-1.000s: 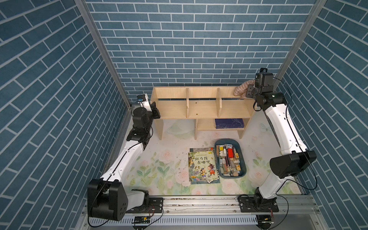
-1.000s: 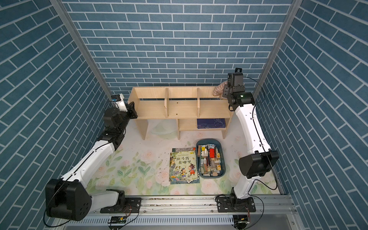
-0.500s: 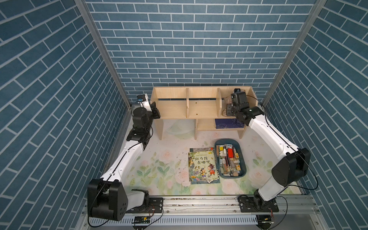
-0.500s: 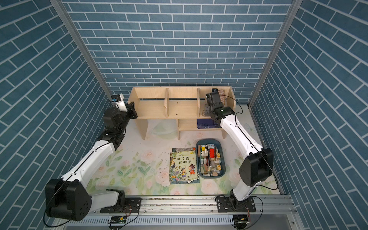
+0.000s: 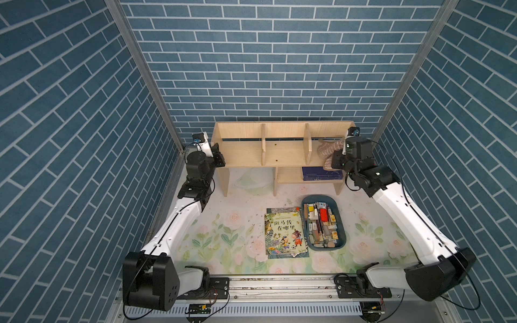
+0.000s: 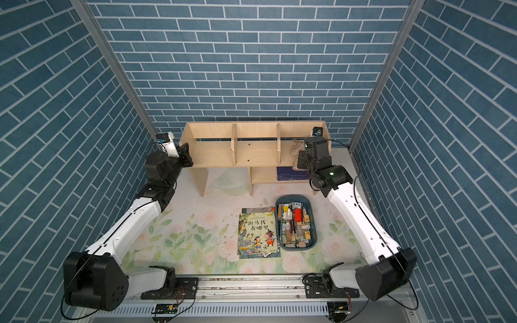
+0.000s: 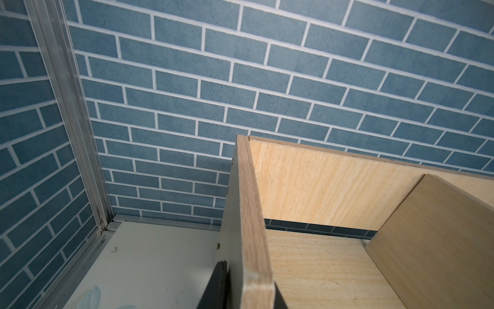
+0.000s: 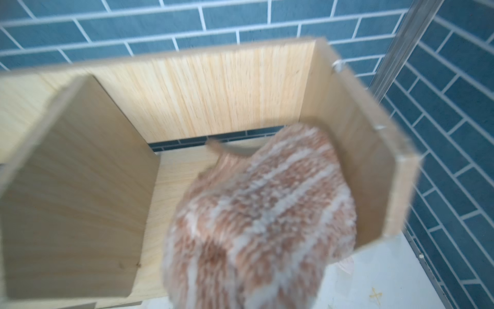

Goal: Wipe the bookshelf clean with a cloth
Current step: Wipe the dust from the shelf, then place the cleaning item at the center of the board.

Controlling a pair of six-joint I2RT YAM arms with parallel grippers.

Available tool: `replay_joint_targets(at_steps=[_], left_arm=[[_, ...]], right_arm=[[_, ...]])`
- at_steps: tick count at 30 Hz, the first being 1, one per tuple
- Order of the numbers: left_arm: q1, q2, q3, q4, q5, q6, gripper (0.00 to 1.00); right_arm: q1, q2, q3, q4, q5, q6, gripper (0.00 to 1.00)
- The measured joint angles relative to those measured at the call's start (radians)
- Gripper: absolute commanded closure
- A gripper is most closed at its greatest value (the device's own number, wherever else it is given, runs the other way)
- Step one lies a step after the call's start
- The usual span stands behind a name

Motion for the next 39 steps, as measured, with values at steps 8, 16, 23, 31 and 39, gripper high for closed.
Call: replay_joint_targets(at_steps=[8,16,23,31,39], left_arm=[[-0.018,-0.025,-0.001,-0.048,0.016,-0.068,0.46],[-0.048,-0.074,0.006,-0.165,0.023,-0.085,0.0],[-0.049,-0.19,0.046,-0.294,-0.163,-0.085,0.0],[-0.049,-0.304,0.032,-0.378,-0.34,-0.074,0.0],[-0.049,-0.332,-0.046,-0.397,-0.41,-0.08,0.0]], right_arm=[[0.211,-0.226,0.0,-0.058,-0.052,-0.008,1.0],[0.609,-0.197,-0.118,-0.002,-0.047,0.002,1.0],[0.715,0.108,-0.216,0.277,-0.058,0.04,1.0],[0.716,0.45,-0.262,0.496,-0.009,0.134,1.0],[0.684,0.631,-0.195,0.584,0.069,0.146,0.01]])
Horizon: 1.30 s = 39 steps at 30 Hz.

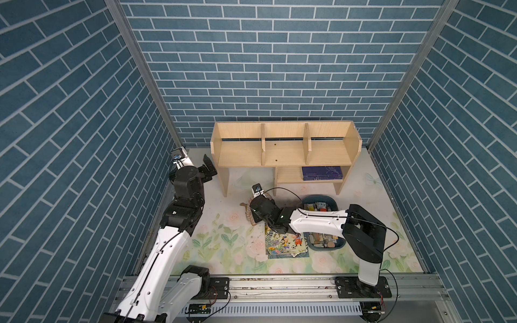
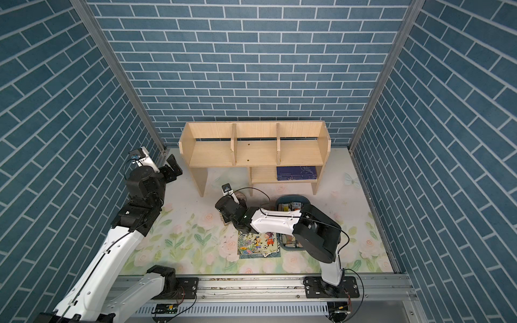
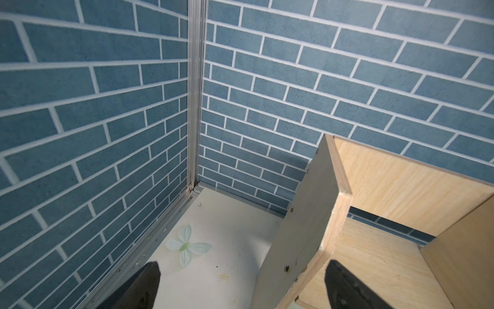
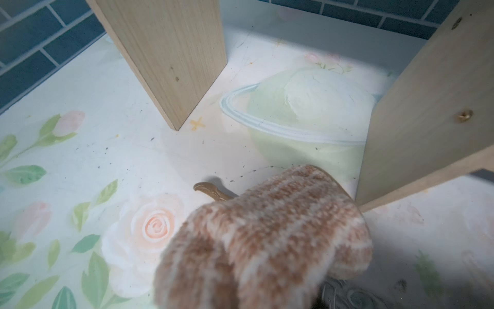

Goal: Wipe the bookshelf clean with a cloth
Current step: Place the cleaning item at the center of the board, then reset both arms

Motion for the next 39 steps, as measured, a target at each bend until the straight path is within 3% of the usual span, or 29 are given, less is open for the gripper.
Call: replay_joint_targets(at_steps=[5,9,13,20,27,29,34,39], left_arm=[[0.003,0.078,-0.008,-0.005,-0.058,-0.024,0.0],[0.009,0.132,-0.011,-0.019,-0.13,-0.051,0.0],[0.014,0.144,-0.013,-0.019,-0.19,-0.06,0.0],[0.019,0.132,-0.034,0.014,-0.252,-0.053,0.0],[0.081,0.156,-0.134,0.158,-0.314,-0.011,0.0],[0.113,0.204,-0.178,0.218,-0.309,-0.001,0.0],[0.163,0.37,-0.338,0.389,-0.215,0.021,0.0],[0.163,0.385,-0.574,0.636,-0.14,0.036,0.0]], right_arm=[[-0.023,-0.065,-0.049,0.016,-0.005,-0.027,0.0],[-0.022,-0.295,-0.183,-0.023,0.018,-0.045,0.0],[-0.046,-0.538,-0.219,-0.078,0.043,-0.052,0.0],[-0.243,-0.822,-0.237,-0.237,0.095,-0.027,0.0],[-0.499,-0.997,-0.357,-0.405,0.338,0.039,0.0],[-0.57,-1.072,-0.458,-0.359,0.419,-0.002,0.0],[-0.62,-1.207,-0.785,-0.105,0.546,-0.151,0.01],[-0.89,-1.138,-1.013,0.137,0.539,-0.18,0.0]])
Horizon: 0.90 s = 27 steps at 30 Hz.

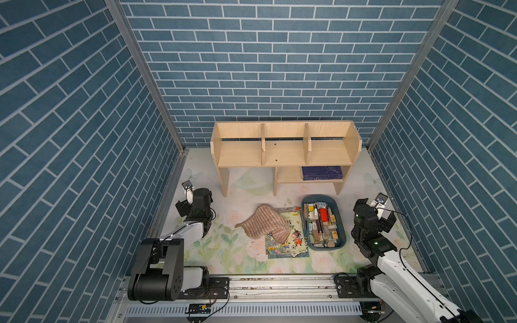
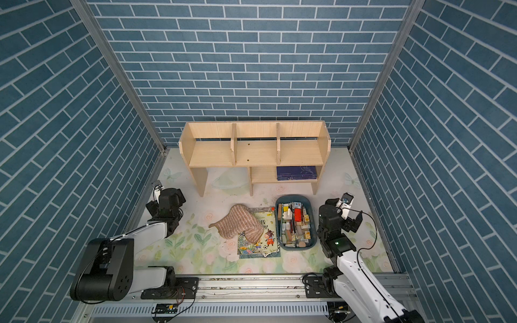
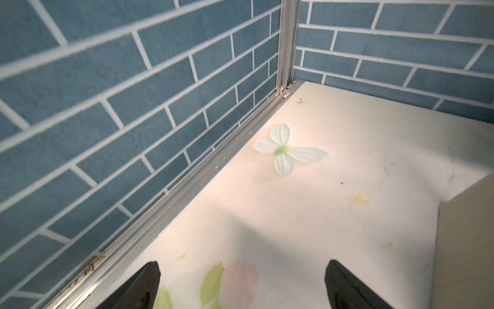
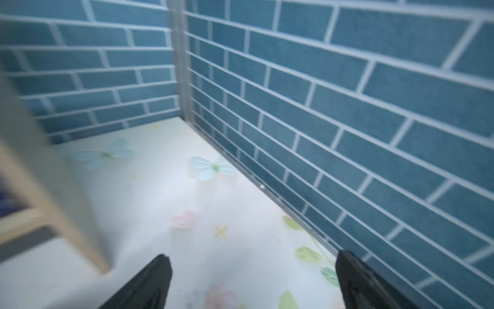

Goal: Wipe the bookshelf clean with a cloth
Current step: Reset both arms

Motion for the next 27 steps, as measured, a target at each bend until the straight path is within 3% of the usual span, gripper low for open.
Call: replay_joint_targets(at_steps=[4,10,14,19,27], left_arm=[[0.0,0.031,-0.056,0.16,0.065,0.021,0.0],[-0.002,0.065,-0.134,0.483,0.139,0.076,0.0],[-0.014,0.164,-0.164,0.626,0.217,0.139,0.01],[-0.025,0.192,-0.165,0.699,0.272,0.177,0.0],[-0.035,0.192,-0.164,0.744,0.272,0.194,0.0]], right_arm=[[-0.149,0.154,-0.103,0.186,-0.059,-0.004,0.0],[-0.211,0.344,-0.194,0.663,-0.299,-0.06,0.0],[-0.22,0.563,-0.18,0.948,-0.484,-0.111,0.0],[-0.2,0.754,-0.06,1.073,-0.703,-0.213,0.0],[-0.192,0.76,-0.058,1.138,-0.756,-0.243,0.0]])
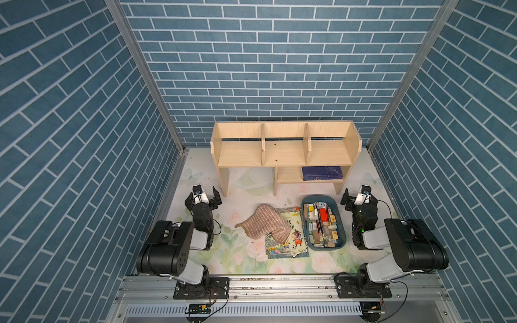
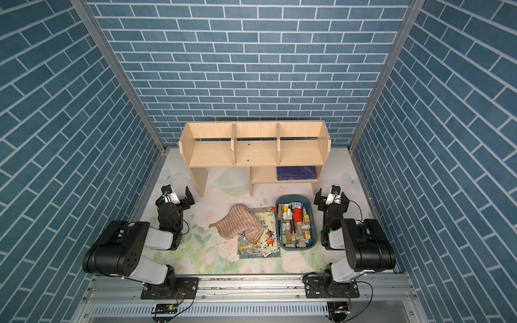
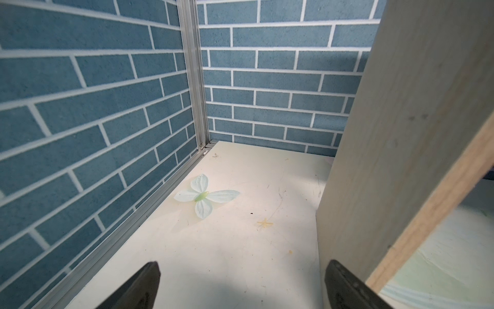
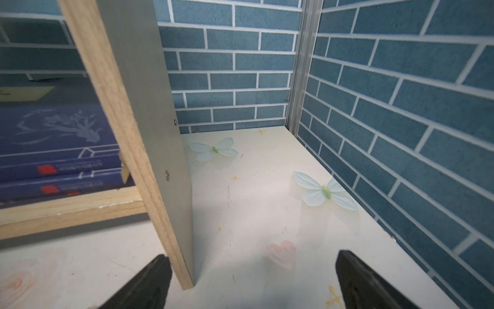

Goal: Wipe the bookshelf clean with a cloth
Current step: Reset both arms

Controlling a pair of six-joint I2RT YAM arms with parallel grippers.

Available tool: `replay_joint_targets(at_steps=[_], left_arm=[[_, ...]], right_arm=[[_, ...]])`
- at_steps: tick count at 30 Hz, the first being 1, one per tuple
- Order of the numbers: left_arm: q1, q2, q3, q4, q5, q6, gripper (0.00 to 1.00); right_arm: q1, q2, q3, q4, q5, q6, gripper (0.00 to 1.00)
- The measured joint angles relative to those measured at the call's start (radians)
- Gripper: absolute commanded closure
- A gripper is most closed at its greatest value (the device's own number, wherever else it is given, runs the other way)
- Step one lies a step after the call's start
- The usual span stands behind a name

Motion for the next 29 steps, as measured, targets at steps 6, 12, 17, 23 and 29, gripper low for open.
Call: replay_joint_targets(at_steps=[6,12,17,23,29], left_arm=[[0.0,0.0,0.0,0.009,0.0,0.001,0.0],[0.0,0.0,0.0,0.008,0.0,0.002,0.0],[0.0,0.0,0.0,0.009,0.0,0.004,0.0],[0.0,0.0,0.0,0.008,0.0,0.005,0.0],[0.0,0.0,0.0,0.009,0.0,0.007,0.0]], right_arm=[[0.0,0.0,0.0,0.006,-0.003,-0.014,0.0],[0.0,0.0,0.0,0.007,-0.003,-0.015,0.0],[0.0,0.0,0.0,0.007,-0.003,-0.015,0.0],[0.0,0.0,0.0,0.007,-0.003,-0.015,0.0],[0.002,0.0,0.0,0.006,-0.003,-0.016,0.0]])
